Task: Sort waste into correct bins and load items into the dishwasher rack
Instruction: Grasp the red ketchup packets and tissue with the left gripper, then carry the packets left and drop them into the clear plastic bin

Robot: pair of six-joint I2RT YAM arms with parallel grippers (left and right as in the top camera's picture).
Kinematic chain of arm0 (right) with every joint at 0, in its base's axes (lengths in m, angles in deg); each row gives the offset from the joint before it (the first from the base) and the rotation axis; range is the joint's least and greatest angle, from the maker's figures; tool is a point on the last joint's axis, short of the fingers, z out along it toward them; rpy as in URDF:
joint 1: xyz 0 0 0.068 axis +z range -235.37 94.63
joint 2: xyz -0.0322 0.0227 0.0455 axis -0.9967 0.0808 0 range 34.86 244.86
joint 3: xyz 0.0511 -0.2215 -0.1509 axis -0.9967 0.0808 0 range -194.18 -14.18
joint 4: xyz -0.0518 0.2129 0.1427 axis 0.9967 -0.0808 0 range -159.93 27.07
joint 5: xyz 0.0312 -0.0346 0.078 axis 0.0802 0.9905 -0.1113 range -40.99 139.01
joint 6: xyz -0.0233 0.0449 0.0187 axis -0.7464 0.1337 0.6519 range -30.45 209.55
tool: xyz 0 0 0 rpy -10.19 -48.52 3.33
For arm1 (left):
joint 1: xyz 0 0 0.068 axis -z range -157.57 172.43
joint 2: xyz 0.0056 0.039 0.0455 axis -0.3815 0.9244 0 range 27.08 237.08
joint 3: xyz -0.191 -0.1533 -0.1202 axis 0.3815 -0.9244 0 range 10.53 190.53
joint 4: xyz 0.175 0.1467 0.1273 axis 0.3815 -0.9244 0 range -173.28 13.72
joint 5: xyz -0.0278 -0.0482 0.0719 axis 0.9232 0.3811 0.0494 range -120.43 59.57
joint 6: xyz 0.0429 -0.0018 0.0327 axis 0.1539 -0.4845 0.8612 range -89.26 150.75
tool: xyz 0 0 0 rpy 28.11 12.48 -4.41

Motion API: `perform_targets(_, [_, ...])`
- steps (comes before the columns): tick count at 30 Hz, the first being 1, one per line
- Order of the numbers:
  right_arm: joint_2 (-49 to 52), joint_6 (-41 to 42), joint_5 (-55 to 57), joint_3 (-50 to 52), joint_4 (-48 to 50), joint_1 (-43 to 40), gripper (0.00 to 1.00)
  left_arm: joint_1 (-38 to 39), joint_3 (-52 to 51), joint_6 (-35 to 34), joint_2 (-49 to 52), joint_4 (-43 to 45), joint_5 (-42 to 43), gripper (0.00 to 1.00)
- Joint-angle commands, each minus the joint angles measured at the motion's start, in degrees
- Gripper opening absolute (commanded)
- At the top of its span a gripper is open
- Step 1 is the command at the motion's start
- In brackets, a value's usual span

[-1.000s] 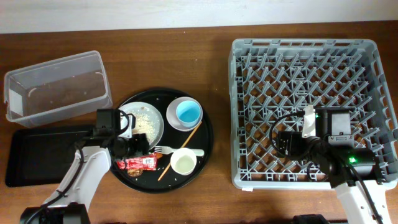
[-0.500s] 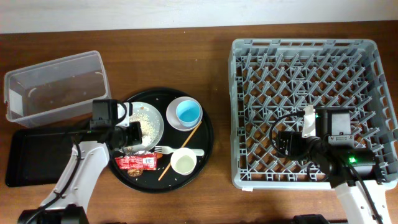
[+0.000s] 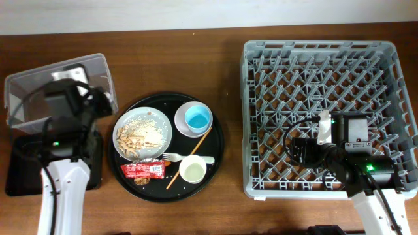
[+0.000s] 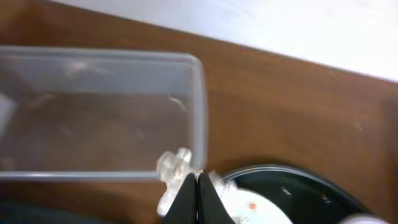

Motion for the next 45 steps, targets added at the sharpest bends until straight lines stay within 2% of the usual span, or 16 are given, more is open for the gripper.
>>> perform_targets(1, [0.0, 0.4, -0.1, -1.3, 0.0, 0.3, 0.99, -4.4, 1.1, 0.3, 1.3, 5.6, -1.9, 0.0])
perform_targets(5, [0.0, 0.5, -0.2, -1.3, 0.0, 0.3, 0.99, -6.6, 1.1, 0.3, 10.8, 13.3, -2.2, 0.01])
perform_targets(6, [0.0, 0.4, -0.2, -1.3, 0.0, 0.3, 0.99, -6.7, 1.1, 0.3, 13.2, 15.1, -2.1, 0.08])
perform_targets(8, [0.0, 0.5, -0.2, -1.3, -0.1, 0.3, 0.99, -6.7, 1.1, 0.3, 16.6, 18.2, -2.1, 0.35])
perform_targets(10, [0.0, 0.4, -0.2, -1.3, -0.1, 0.3, 0.99, -6.7, 1.1, 0.3, 16.6, 19.6, -2.1, 0.49])
perform_targets(15, [0.0, 0.4, -0.2, -1.3, -0.4, 0.3, 0.99, -6.6, 1.7, 0.3, 16.5, 16.8, -0.7, 0.5])
perform_targets(19, [0.0, 0.4, -0.1, -1.3, -0.4, 0.3, 0.98, -5.6, 1.7, 0.2, 15.3, 0.2, 15.5, 0.51])
perform_targets(21, [0.0, 0.4, -0.2, -1.3, -0.5, 0.3, 0.99, -1.9, 1.7, -5.2, 14.7, -17.9, 18.6, 0.57])
perform_targets(23, [0.0, 0.5, -0.2, -1.3, -0.6, 0.3, 0.99, 1.3, 1.6, -11.2, 14.7, -29.9, 18.6, 0.64])
perform_targets(26, [0.0, 0.5, -0.2, -1.3, -0.7, 0.3, 0.99, 7.5, 1.3, -17.8, 14.7, -43.6, 18.6, 0.96])
perform_targets(27, [0.0, 0.5, -0.2, -1.3, -0.7, 0.3, 0.99, 9.0, 1.2, -20.3, 14.7, -45.7, 18.6, 0.98])
perform_targets(34, [0.0, 0.5, -0.2, -1.3, -0.7, 0.3, 0.99, 11.1, -5.2, -40.0, 14.7, -40.2, 12.4, 0.93])
perform_targets(38, [0.0, 0.5, -0.2, -1.3, -0.7, 0.3, 0.99, 11.1, -7.3, -42.4, 14.7, -35.1, 9.0, 0.89])
perform_targets(39, [0.0, 0.5, -0.2, -1.3, -0.8, 0.3, 0.99, 11.1, -7.3, -42.4, 14.7, -34.7, 8.8, 0.76])
perform_targets(40, [0.0, 0.5, -0.2, -1.3, -1.0, 0.3, 0.99, 11.1, -7.3, -42.4, 14.7, -34.9, 8.9, 0.72])
perform_targets(45, [0.0, 0.5, -0.2, -1.3, -1.1, 0.3, 0.99, 11.1, -9.7, -42.4, 14.7, -35.1, 8.8, 0.64])
